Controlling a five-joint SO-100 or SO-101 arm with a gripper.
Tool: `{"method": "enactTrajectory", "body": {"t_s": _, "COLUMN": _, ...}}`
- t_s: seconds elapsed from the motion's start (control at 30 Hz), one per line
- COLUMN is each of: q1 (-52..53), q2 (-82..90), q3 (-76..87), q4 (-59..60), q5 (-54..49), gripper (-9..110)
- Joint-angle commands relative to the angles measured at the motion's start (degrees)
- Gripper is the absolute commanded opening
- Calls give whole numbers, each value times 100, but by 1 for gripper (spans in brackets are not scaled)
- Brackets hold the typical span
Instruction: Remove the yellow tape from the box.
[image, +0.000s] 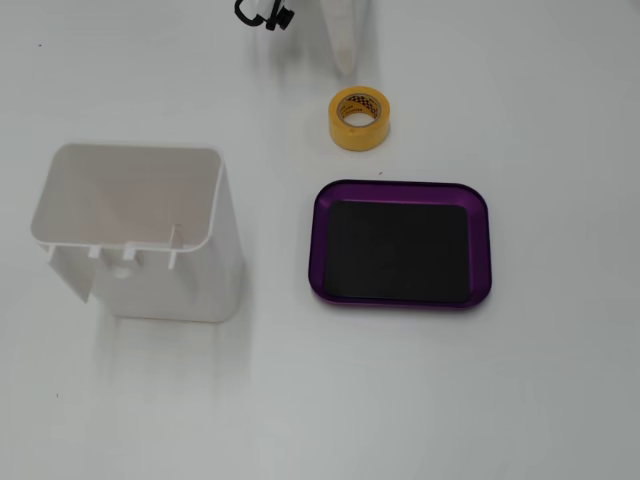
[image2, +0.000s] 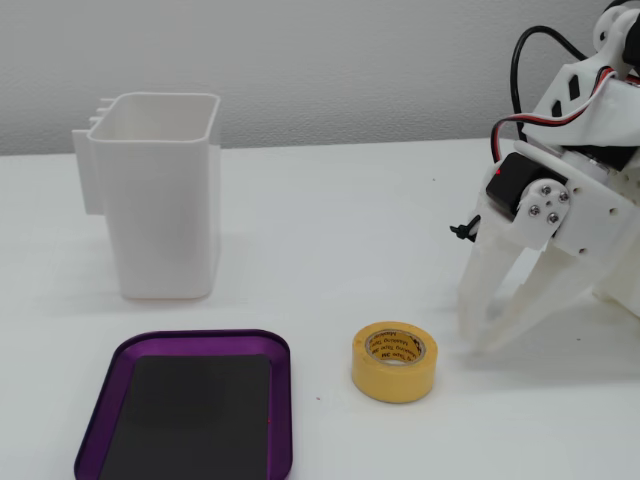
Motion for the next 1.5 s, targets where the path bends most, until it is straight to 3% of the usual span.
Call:
{"method": "enactTrajectory", "body": {"t_s": 0.0, "q1": 26, "q2": 387, "q3": 35, "q4": -9, "q5": 9, "gripper": -1}}
{"method": "enactTrajectory", "body": {"t_s": 0.37, "q1": 527, "q2": 387, "q3": 35, "q4": -18, "q5": -721, "gripper": -1}}
{"method": "enactTrajectory", "body": {"t_s": 1.47, "q1": 545, "q2": 387, "q3": 35, "q4": -97, "q5": -756, "gripper": 0}}
